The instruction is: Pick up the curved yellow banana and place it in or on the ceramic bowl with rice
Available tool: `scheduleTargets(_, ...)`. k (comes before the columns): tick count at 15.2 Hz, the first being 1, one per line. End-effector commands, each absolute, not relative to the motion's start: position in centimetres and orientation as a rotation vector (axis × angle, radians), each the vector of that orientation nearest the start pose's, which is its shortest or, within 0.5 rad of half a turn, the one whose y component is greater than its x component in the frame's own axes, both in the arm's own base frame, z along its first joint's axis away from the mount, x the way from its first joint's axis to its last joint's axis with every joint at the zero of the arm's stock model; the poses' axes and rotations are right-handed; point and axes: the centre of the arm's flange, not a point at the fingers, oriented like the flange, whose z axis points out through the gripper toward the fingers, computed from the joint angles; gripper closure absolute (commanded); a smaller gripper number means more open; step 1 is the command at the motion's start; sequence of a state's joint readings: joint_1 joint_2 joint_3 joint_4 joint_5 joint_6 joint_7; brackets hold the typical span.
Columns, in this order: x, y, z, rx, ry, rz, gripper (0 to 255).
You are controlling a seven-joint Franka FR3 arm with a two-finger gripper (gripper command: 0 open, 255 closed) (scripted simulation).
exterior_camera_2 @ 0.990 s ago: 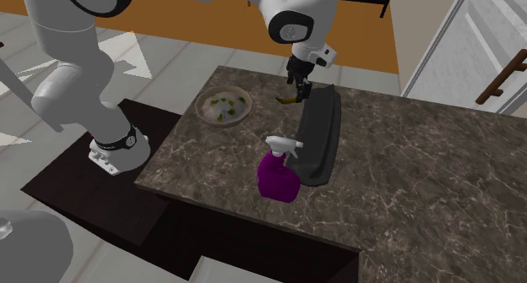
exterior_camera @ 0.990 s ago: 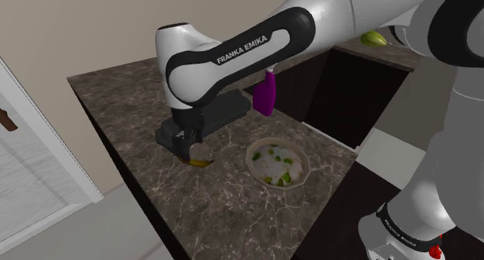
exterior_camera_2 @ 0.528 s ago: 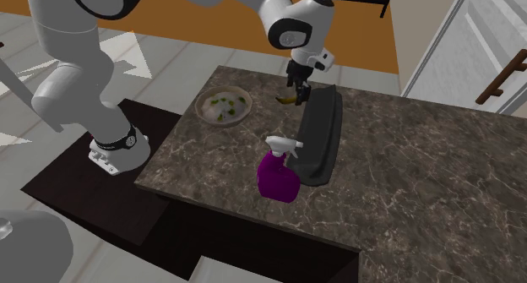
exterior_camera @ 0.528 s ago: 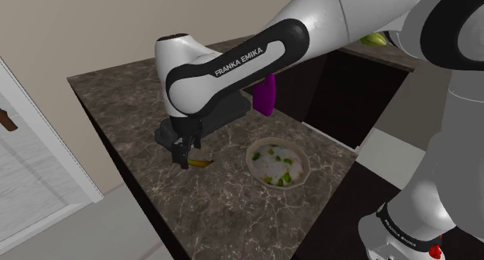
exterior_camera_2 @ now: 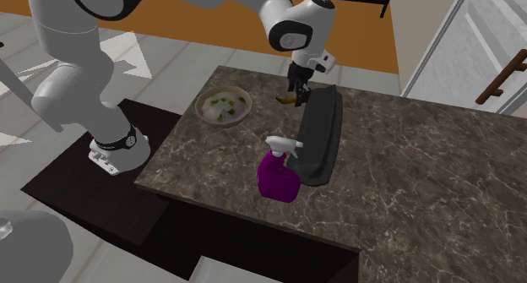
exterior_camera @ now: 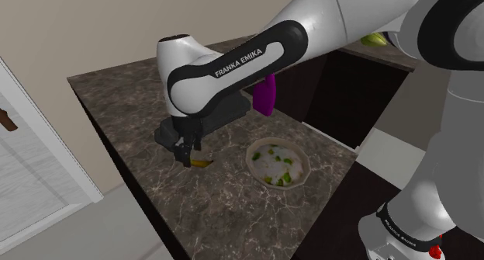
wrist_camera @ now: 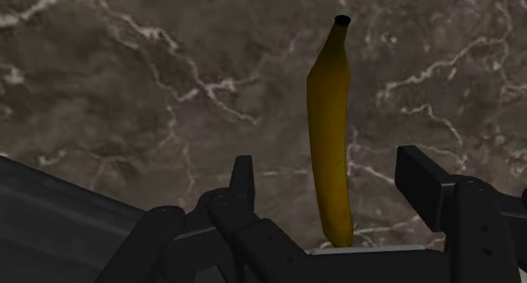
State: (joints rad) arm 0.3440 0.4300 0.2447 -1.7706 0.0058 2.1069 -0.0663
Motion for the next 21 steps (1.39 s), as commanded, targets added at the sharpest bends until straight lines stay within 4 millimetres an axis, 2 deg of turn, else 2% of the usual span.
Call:
scheduleTargets(1, 53.9, 35.3, 30.4, -2.893, -0.963, 0.179, 255)
scheduleTargets(6, 54.4, 35.2, 30.5, -2.893, -0.963, 0.179, 255)
scheduleTargets(7, 53.6, 34.9, 30.8, -2.893, -0.962, 0.179, 255)
scheduleTargets(13, 53.6, 34.9, 33.9, -2.893, -0.962, 0.179, 255)
scheduleTargets(14, 53.6, 34.9, 33.5, -2.893, -0.962, 0.178, 255)
scheduleTargets(15, 53.6, 34.9, 33.5, -2.893, -0.962, 0.178, 0)
scheduleTargets(18, 50.7, 32.9, 34.4, -2.934, -0.912, 0.142, 0)
scheduleTargets(21, 50.6, 33.0, 32.8, -2.934, -0.912, 0.142, 0)
